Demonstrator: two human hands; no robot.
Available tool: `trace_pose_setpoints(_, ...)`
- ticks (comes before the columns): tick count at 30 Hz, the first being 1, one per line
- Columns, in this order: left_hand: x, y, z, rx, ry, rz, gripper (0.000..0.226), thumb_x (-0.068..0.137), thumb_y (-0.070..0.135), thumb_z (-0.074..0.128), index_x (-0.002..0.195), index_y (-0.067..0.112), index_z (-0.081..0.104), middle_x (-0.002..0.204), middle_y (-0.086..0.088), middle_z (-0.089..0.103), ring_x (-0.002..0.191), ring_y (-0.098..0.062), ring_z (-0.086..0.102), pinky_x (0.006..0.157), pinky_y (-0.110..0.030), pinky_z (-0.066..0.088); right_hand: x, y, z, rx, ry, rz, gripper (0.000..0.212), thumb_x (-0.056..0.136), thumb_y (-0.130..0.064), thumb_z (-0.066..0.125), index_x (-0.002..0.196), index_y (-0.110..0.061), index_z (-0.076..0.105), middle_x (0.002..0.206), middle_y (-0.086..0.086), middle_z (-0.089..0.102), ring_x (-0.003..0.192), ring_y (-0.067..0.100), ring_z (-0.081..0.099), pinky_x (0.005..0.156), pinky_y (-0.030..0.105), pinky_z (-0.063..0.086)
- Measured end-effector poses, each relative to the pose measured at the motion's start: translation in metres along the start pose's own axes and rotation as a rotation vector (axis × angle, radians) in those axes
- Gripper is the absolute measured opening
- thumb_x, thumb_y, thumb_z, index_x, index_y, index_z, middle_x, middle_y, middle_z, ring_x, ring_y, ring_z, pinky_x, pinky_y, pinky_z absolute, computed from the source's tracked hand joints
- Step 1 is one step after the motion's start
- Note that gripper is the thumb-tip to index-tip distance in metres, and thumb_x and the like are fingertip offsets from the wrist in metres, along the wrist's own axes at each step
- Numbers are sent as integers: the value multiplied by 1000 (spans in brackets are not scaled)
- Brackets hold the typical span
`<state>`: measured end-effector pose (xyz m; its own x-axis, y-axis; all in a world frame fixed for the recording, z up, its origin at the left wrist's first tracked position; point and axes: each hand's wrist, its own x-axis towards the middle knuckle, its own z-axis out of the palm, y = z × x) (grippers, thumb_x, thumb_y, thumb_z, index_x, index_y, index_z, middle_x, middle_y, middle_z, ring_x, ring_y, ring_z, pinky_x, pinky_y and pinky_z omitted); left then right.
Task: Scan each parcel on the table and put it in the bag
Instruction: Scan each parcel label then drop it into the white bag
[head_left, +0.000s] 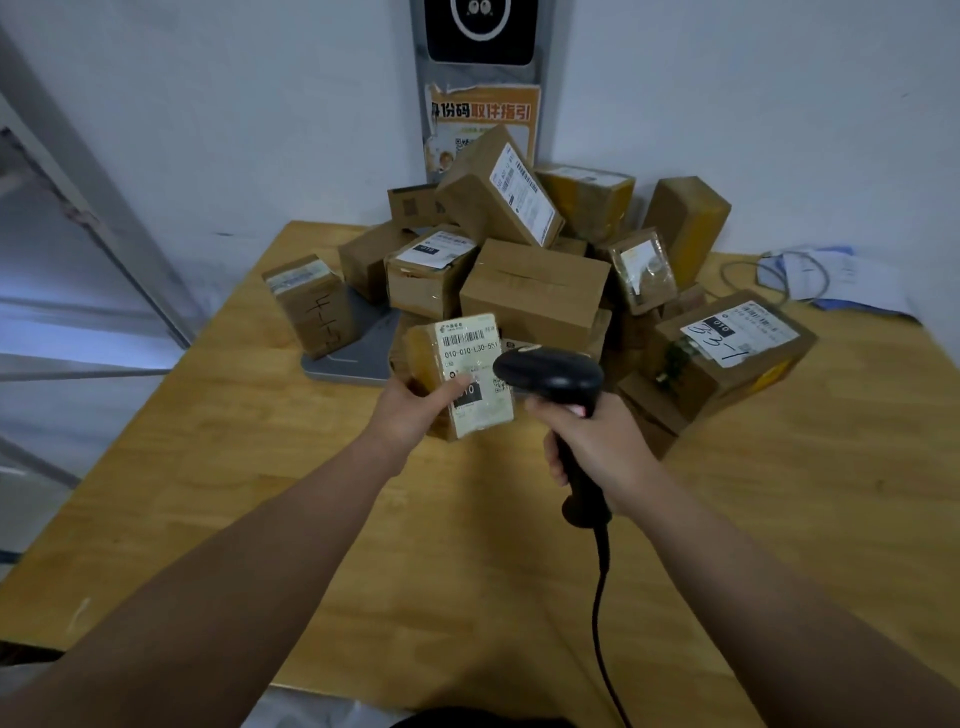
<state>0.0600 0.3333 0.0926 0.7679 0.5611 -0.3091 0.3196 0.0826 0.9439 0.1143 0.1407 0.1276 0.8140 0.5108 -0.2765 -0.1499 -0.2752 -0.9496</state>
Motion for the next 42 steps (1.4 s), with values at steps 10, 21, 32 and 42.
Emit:
trace_pose_setpoints(10,0,-7,11,67,-13,-27,44,82,35,74,121,24,56,111,5,61,107,-18,59,71,-33,53,-6,-7,-10,-124,65,-25,42,89,-26,66,53,-8,56,45,5,52,41,16,50,48,27,44)
trace_pose_setpoints(21,5,-12,11,102,9,-59,52,81,32,76,127,20,55,127,-3,60,117,-23,56,74,-36,51,-9,-8,-9,-103,68,4,36,89,-25,66,58,-10,57,48,5,52,42,17,49,47,27,44)
trace_pose_setpoints(32,6,-21,5,105,31,-75,62,78,35,78,132,20,52,128,-3,60,118,-26,57,81,-42,53,-10,-4,-7,-84,41,10,35,88,-29,67,63,-6,60,50,7,53,44,18,49,49,29,45)
trace_pose_setpoints(42,-26,-47,-4,87,161,-138,81,81,48,71,141,10,30,131,-3,50,109,-19,55,74,-34,53,-6,28,7,-68,-78,20,32,88,-23,67,63,-6,58,51,9,53,43,20,51,50,31,44)
